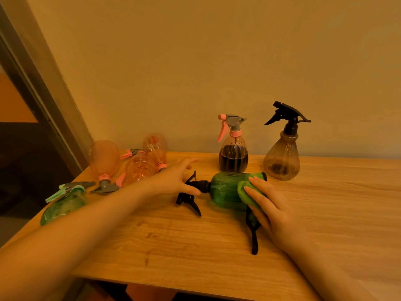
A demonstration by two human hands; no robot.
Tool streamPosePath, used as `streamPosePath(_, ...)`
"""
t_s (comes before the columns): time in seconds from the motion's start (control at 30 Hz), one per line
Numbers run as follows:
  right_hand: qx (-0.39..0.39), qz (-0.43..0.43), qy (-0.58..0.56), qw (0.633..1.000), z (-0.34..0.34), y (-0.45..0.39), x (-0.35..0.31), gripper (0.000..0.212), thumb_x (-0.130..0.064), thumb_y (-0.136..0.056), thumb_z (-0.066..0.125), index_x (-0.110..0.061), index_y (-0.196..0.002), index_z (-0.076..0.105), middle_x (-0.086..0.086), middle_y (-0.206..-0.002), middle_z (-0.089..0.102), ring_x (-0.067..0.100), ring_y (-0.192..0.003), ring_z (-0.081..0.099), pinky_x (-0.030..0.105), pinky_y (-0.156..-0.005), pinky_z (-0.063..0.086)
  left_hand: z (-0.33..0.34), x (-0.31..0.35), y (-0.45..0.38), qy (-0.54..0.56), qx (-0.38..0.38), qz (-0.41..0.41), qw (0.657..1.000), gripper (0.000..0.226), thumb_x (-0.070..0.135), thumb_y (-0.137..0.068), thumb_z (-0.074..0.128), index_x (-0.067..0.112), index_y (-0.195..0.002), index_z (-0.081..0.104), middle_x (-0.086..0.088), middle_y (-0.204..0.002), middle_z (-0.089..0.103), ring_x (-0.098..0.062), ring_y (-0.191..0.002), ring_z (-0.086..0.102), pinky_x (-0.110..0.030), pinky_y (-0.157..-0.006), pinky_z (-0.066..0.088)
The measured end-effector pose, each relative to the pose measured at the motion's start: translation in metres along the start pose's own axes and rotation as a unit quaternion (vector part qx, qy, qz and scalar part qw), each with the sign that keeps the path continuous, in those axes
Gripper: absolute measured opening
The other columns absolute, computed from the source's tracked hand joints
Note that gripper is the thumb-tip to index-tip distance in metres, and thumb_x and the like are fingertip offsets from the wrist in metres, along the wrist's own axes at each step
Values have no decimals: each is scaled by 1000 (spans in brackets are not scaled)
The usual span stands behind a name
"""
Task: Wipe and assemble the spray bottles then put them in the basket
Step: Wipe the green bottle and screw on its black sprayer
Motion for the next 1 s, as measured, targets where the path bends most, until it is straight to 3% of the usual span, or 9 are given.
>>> streamPosePath(0.07,3,1,1,1000,0,0,0,37,-19,-97,52,-8,-132,48,13,-139,46,28,-130,45,45,-102,44,3,3,0,12,-20,-7,1000,91,34,-74,78,31,-146,21,-5,-139,44,-22,-130,42,-44,-114,27)
streamPosePath(0.17,7,-1,6,1000,0,0,-1,37,-19,-97,52,-7,-131,49,13,-138,46,27,-130,46,42,-103,43,6,9,0,18,-27,-4,999,79,32,-78,75,31,-143,29,-5,-140,45,-23,-135,37,-47,-118,15)
streamPosePath(0.33,36,28,15,999,-5,-2,2,35,-18,-95,53,1,-124,58,18,-133,51,28,-125,50,40,-102,44,0,11,1,61,-34,-18,997,75,30,-74,79,38,-136,38,-11,-126,59,-24,-125,49,-45,-113,30)
streamPosePath(0.43,64,48,16,997,-11,-2,5,36,-18,-95,52,0,-126,55,16,-133,50,27,-124,49,35,-106,39,-7,16,4,125,-9,-12,992,77,18,-73,80,36,-136,39,-14,-127,59,-23,-121,54,-39,-102,45)
streamPosePath(0.53,78,58,9,995,-16,-3,6,36,-21,-96,48,-5,-129,48,14,-133,48,21,-126,45,30,-108,34,-19,26,7,133,19,14,991,74,17,-73,80,38,-133,42,-8,-122,62,-19,-116,58,-37,-97,49)
streamPosePath(0.7,73,49,21,996,-20,-22,-7,37,-20,-94,51,-1,-125,56,15,-129,53,21,-122,48,26,-107,34,-35,53,10,85,40,79,992,65,22,-74,79,38,-129,48,14,-113,55,-12,-116,51,-31,-97,43)
streamPosePath(0.77,51,38,20,998,-18,-36,-14,38,-21,-94,51,-2,-127,55,14,-130,53,20,-122,48,25,-107,35,-37,64,9,66,35,102,992,62,20,-75,78,34,-129,50,15,-119,53,-9,-117,47,-28,-97,40)
streamPosePath(0.87,24,26,20,999,-12,-54,-22,40,-28,-95,50,-6,-127,56,11,-130,54,18,-121,48,24,-104,36,-35,75,8,49,30,123,991,62,16,-77,76,28,-131,50,10,-130,52,-1,-115,45,-9,-89,36)
streamPosePath(1.0,-21,50,8,998,4,-64,-22,45,-41,-96,44,-11,-127,58,8,-131,54,21,-120,50,41,-100,43,-35,78,8,9,50,141,989,62,16,-80,74,25,-135,48,9,-135,50,3,-115,41,-4,-87,33)
Point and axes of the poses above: each hand's wrist, its own y-axis away from the middle knuckle, its own z-axis out of the palm, x = y × z, the point moved 3 cm from there along -y, towards the middle knuckle
